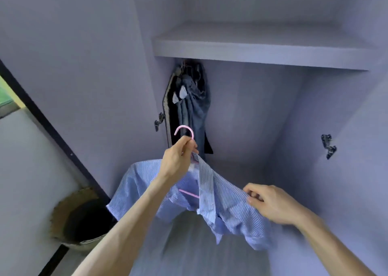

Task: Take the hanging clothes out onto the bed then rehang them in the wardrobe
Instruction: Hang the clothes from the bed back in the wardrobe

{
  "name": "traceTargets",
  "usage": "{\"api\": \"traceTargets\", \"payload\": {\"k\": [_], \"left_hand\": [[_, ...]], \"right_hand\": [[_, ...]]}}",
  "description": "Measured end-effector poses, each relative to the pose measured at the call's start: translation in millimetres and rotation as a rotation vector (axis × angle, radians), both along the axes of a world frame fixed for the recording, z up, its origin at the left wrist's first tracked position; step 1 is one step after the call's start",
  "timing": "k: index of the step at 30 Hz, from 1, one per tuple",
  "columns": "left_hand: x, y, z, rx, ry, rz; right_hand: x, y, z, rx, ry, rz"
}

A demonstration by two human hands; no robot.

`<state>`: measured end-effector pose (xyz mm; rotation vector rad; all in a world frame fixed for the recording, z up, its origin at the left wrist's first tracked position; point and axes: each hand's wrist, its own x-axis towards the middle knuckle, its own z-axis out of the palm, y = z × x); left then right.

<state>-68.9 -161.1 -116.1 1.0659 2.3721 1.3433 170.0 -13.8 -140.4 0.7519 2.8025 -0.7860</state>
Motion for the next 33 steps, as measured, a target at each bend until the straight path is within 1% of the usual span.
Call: {"api": "traceTargets", "payload": {"k": [4,9,12,13,16,19,21,24,27,30,31,33], "left_hand": [[2,39,-8,-0.060,0.016,-0.073],[-6,60,-24,-0.374,0.083,-0.288],[-14,58,-21,-0.477,0.136,-0.324],[-21,57,-18,-0.494,0.167,-0.318],[-45,52,-7,-0.550,0.344,-0.291],[-71,44,9,-0.627,0.497,-0.212],[-93,40,24,-0.671,0.640,-0.135],[-132,38,47,-0.694,0.912,0.034],[-171,36,66,-0.695,1.096,0.193],[-206,25,78,-0.662,1.148,0.359],[-215,19,78,-0.669,1.151,0.391],[-229,9,73,-0.716,1.214,0.384]], "right_hand": [[9,-10,-18,-0.086,0.016,-0.125],[13,-22,-40,-0.316,0.115,-0.294],[5,-28,-46,-0.378,0.178,-0.360],[-1,-29,-46,-0.378,0.205,-0.378],[-24,-27,-44,-0.356,0.276,-0.430],[-50,-19,-46,-0.428,0.355,-0.518],[-70,-8,-45,-0.458,0.397,-0.580],[-104,15,-37,-0.435,0.454,-0.642],[-142,46,-23,-0.399,0.496,-0.660],[-182,80,-8,-0.376,0.533,-0.652],[-195,91,-3,-0.369,0.544,-0.640],[-219,113,5,-0.363,0.573,-0.609]]}}
